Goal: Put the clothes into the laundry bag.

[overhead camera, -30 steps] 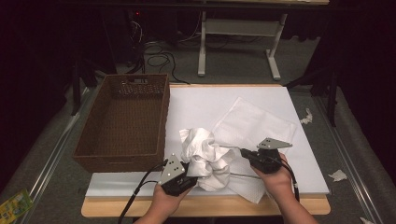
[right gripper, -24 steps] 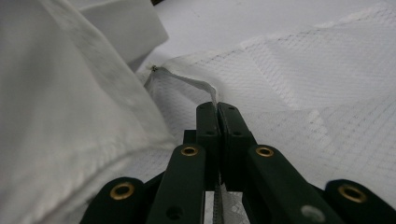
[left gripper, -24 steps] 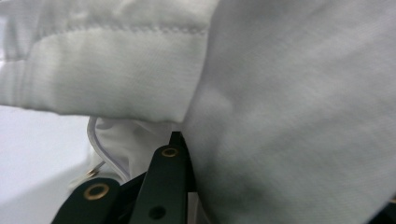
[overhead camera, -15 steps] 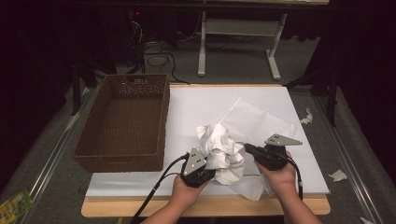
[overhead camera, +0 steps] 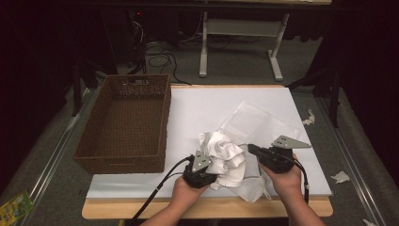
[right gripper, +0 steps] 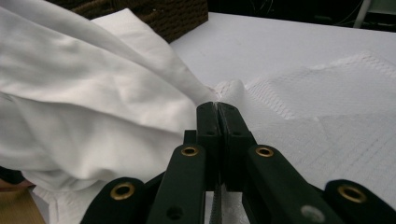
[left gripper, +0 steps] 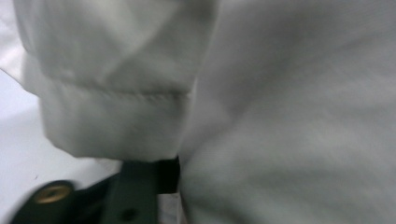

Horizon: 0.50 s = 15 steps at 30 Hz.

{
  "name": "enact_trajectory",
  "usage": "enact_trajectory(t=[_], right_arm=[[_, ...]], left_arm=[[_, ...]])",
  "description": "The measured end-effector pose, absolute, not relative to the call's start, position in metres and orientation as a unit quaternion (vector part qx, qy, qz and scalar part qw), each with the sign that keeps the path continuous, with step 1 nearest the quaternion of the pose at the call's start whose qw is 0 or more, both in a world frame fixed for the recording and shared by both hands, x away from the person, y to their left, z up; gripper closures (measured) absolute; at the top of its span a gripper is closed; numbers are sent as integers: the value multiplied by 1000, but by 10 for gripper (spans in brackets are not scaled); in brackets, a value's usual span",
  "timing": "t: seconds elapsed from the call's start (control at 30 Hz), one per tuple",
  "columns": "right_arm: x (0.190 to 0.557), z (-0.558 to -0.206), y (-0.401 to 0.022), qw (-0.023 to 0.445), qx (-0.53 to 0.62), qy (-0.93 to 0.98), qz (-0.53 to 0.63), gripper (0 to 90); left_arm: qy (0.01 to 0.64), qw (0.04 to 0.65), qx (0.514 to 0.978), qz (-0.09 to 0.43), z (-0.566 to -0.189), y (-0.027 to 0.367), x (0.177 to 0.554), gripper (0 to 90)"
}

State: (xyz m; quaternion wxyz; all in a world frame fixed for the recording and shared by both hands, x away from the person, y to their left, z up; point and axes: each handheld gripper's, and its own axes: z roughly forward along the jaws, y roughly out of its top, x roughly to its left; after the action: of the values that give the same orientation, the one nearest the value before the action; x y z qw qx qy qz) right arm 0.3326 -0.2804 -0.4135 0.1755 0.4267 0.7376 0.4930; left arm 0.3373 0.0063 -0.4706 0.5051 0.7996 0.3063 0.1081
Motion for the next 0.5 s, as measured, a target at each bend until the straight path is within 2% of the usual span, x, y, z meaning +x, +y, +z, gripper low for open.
enact_trajectory(t=[0.1,0.2,0.4,0.5], right_arm=[[334,-413,-282,173,430,734,496,889],[335,-416,-281,176,427,738,492,888],[335,-421,-278,176,421,748,482,888],[334,-420,-279,176,418,750,482,888]], left_arm=[[315,516,790,98,-466,15,339,310],[313,524,787,95,-460,17,336,203],[296,529,788,111,-444,22,320,162],[295,540,779,122,-434,30,315,171]])
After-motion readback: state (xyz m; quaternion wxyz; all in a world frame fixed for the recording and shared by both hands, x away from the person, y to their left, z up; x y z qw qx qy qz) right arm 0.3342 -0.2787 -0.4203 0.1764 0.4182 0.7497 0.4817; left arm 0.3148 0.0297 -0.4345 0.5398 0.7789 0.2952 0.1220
